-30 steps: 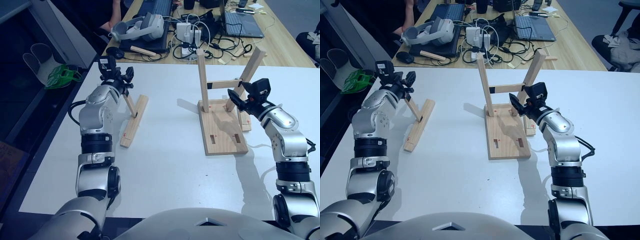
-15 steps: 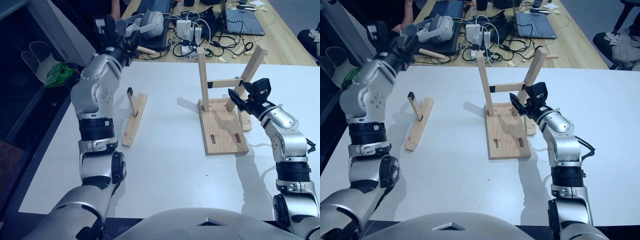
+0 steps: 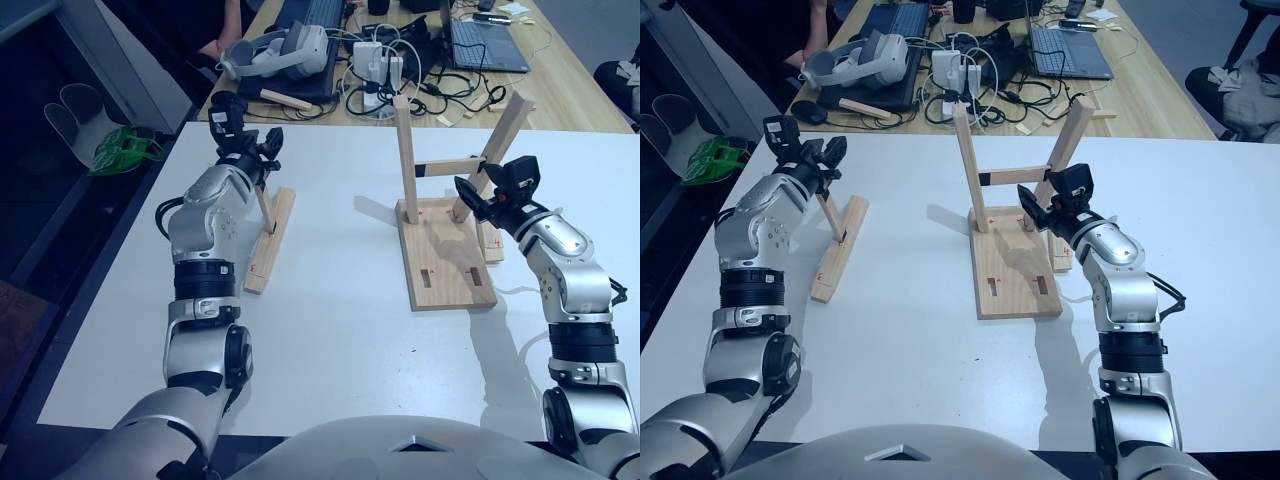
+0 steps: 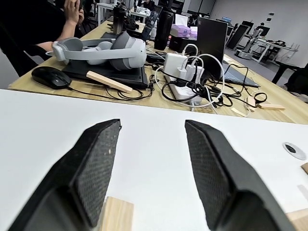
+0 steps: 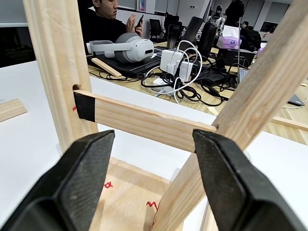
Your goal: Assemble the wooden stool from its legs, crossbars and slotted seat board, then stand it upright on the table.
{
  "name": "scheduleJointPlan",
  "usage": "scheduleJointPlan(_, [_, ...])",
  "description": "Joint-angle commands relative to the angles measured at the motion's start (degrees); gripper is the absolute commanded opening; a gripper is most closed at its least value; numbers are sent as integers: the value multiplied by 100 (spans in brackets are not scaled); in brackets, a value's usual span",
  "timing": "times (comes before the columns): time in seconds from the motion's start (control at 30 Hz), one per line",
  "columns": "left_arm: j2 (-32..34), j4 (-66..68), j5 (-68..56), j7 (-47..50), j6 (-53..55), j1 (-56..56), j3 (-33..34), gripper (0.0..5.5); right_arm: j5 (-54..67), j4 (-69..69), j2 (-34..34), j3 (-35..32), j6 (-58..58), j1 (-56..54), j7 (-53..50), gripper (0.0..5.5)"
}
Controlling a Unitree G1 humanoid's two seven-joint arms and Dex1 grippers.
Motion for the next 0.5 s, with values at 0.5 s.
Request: scheduleJointPlan(0.5, [984, -1369, -155, -322, 2373, 865, -332, 249, 115, -190, 4, -238, 116, 106, -105, 300])
